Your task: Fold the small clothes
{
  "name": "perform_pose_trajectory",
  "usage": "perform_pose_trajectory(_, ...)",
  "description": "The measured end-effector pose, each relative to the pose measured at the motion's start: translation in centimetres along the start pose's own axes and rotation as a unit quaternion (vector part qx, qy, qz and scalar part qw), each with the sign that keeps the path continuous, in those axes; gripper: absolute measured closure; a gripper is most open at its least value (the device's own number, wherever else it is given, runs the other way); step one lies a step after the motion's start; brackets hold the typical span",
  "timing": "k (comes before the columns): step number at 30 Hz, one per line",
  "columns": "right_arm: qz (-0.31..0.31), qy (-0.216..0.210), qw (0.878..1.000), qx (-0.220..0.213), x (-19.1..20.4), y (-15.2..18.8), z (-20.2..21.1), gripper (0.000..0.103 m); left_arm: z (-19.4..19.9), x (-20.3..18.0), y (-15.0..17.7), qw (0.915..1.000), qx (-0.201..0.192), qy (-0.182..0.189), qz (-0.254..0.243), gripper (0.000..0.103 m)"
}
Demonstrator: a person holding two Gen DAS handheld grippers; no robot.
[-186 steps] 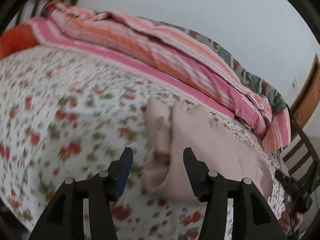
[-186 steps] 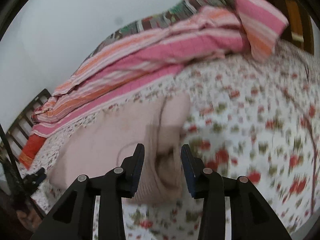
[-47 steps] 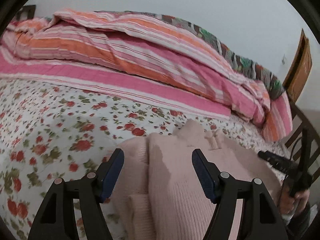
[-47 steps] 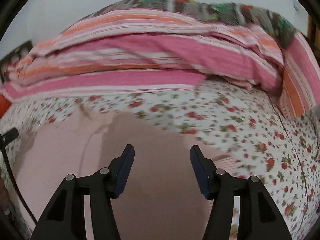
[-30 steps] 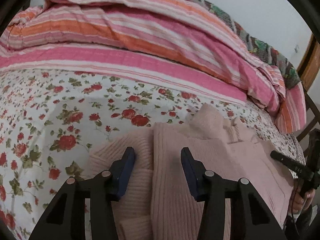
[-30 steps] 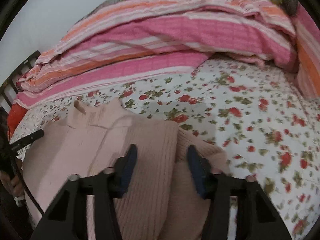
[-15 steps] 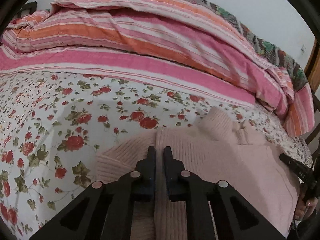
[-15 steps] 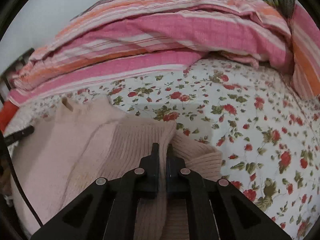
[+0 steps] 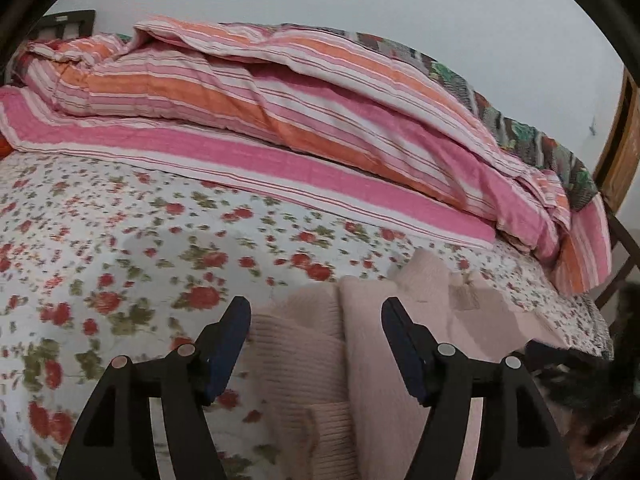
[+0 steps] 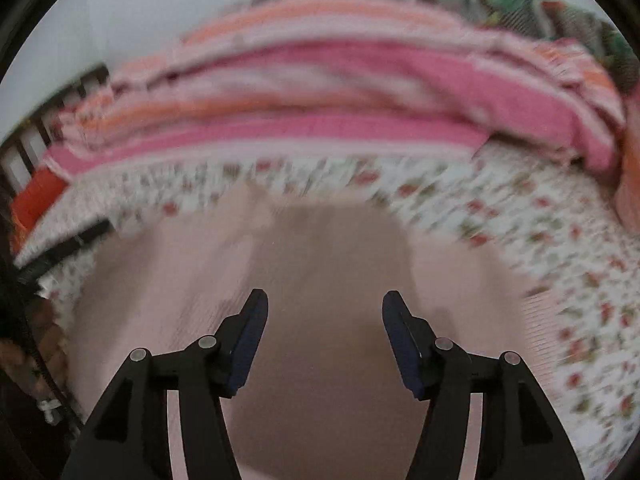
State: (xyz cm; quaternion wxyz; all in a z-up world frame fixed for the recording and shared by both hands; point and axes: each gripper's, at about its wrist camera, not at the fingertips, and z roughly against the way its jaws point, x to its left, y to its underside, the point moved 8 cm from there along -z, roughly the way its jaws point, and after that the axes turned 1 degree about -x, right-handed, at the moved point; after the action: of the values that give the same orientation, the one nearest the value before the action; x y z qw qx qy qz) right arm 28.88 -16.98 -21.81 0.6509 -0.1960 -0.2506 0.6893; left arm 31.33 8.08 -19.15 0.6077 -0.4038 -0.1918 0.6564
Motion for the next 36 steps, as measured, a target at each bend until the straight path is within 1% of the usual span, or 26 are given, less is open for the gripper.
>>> perform_pose_trajectory(1,0.001,0.019,1.000,0.004,0.2,0.0,-0.9,0.046,0.2,0.3,-0.1,1.0000,-0.001,-0.006,0.000,0.037)
perform_pose_trajectory(2,0.002,0.029,1.000,0.002,0.2,-0.3,-1.4,0.046,0.5,0.7,-0.2,0.9999,-0.003,-0.011,0.000,0.037)
perform_pose_trajectory(3,0.000,0.036,0.999,0.012,0.2,-0.7,-2.0,0.046,0.7,0.9,-0.2,0.9999,-0.004,-0.012,0.000,0.037)
perform_pose_trajectory(4,-0.012,0.039,0.999,0.030,0.0,-1.2,-2.8,0.045,1.0,1.2,-0.3,0.9999,-0.006,-0.012,0.001,0.037)
perform_pose_trajectory(6,-0.029,0.043,0.998,0.044,-0.4,-2.1,-3.8,0.045,1.5,1.7,-0.4,0.9999,-0.010,-0.012,0.002,0.037)
perform_pose_trajectory(7,-0.027,0.052,0.997,0.051,-0.4,-2.9,-4.4,0.045,1.7,2.0,-0.5,0.9998,-0.012,-0.014,0.003,0.037)
perform_pose_trajectory(9,-0.019,0.063,0.996,0.057,-0.4,-3.5,-5.1,0.045,1.9,2.4,-0.6,0.9997,-0.013,-0.017,0.006,0.037)
perform_pose_trajectory(12,-0.025,0.061,0.996,0.052,-0.5,-3.5,-5.0,0.046,2.2,2.9,-0.6,0.9997,-0.011,-0.013,0.015,0.037)
perform_pose_trajectory(17,-0.018,0.045,0.998,0.044,0.3,-1.8,-2.5,0.054,3.1,2.9,-0.5,0.9998,-0.014,-0.005,0.012,0.036)
perform_pose_trajectory(19,-0.007,0.043,0.998,0.035,0.8,-1.0,-1.4,0.056,3.5,2.9,-0.4,0.9998,-0.017,-0.002,0.011,0.035)
perform_pose_trajectory(21,0.006,0.048,0.999,0.022,1.3,-0.3,-0.1,0.056,3.9,2.8,-0.1,0.9998,-0.018,0.001,0.010,0.035)
perform_pose_trajectory(25,0.004,0.030,0.999,0.019,2.1,1.9,2.1,0.056,4.7,2.8,0.7,0.9997,-0.024,0.000,-0.004,0.034)
perform_pose_trajectory(29,0.029,0.047,0.998,-0.002,3.2,4.0,3.5,0.056,5.2,3.2,2.0,0.9997,-0.018,-0.004,-0.014,0.034)
perform_pose_trajectory(31,0.037,0.057,0.998,-0.017,3.8,5.0,4.4,0.056,5.5,3.6,2.8,0.9998,-0.013,-0.001,-0.012,0.034)
perform_pose_trajectory(33,0.034,0.057,0.997,-0.026,3.7,5.6,4.9,0.056,5.8,3.8,3.5,0.9999,-0.006,0.008,-0.007,0.034)
perform_pose_trajectory(36,0.037,0.057,0.997,-0.038,4.0,6.9,5.7,0.056,6.3,4.6,4.4,0.9999,0.003,0.005,0.014,0.034)
